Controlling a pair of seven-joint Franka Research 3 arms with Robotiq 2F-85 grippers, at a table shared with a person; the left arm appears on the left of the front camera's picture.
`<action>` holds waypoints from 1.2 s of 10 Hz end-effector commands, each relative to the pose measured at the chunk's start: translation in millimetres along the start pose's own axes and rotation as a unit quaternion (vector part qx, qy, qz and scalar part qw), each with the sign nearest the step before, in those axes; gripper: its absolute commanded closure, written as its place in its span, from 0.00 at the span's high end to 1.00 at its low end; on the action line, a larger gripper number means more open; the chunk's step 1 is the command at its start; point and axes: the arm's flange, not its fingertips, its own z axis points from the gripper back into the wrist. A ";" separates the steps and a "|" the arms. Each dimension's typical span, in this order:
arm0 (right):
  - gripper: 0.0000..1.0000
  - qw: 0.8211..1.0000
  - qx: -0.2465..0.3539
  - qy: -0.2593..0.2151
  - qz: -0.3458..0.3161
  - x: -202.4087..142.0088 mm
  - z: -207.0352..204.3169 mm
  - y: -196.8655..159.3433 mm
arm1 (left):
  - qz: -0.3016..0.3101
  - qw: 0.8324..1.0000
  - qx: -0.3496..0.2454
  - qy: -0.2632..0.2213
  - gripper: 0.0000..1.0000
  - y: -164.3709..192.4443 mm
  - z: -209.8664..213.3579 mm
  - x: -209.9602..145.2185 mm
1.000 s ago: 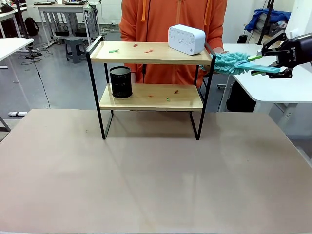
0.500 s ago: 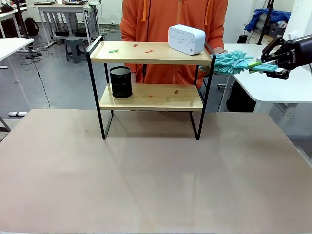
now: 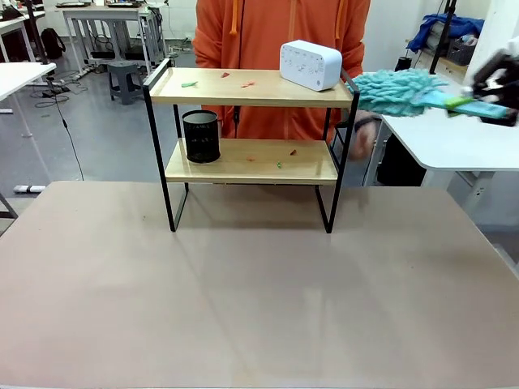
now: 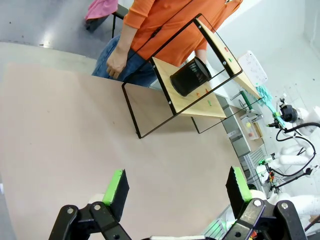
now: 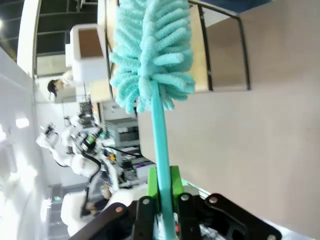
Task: Clean the shelf.
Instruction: Pick up the Duster from the human.
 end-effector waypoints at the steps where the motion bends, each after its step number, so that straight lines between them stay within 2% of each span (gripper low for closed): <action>1: 0.00 0.993 -0.061 -0.049 0.086 -90.6 70.3 -3.2 | -0.011 1.000 -0.006 -0.008 1.00 0.2 -1.6 0.4; 3: 0.00 0.982 -0.111 -0.063 0.142 -172.2 107.2 -29.3 | -0.011 1.000 -0.006 -0.008 1.00 0.2 -1.6 0.4; 5: 0.00 0.980 -0.077 -0.020 0.182 -224.6 115.7 -52.5 | -0.011 1.000 -0.006 -0.008 1.00 0.2 -1.6 0.4; 6: 0.00 0.980 -0.077 -0.002 0.182 -230.1 110.9 -63.1 | -0.011 1.000 -0.006 -0.008 1.00 0.2 -1.6 0.4; 7: 0.07 0.982 -0.098 -0.036 0.155 -214.3 121.8 -41.0 | -0.011 1.000 -0.006 -0.008 1.00 0.2 -1.6 0.4; 12: 0.07 0.982 -0.098 -0.036 0.155 -214.3 121.8 -41.0 | -0.011 1.000 -0.006 -0.008 1.00 0.2 -1.6 0.4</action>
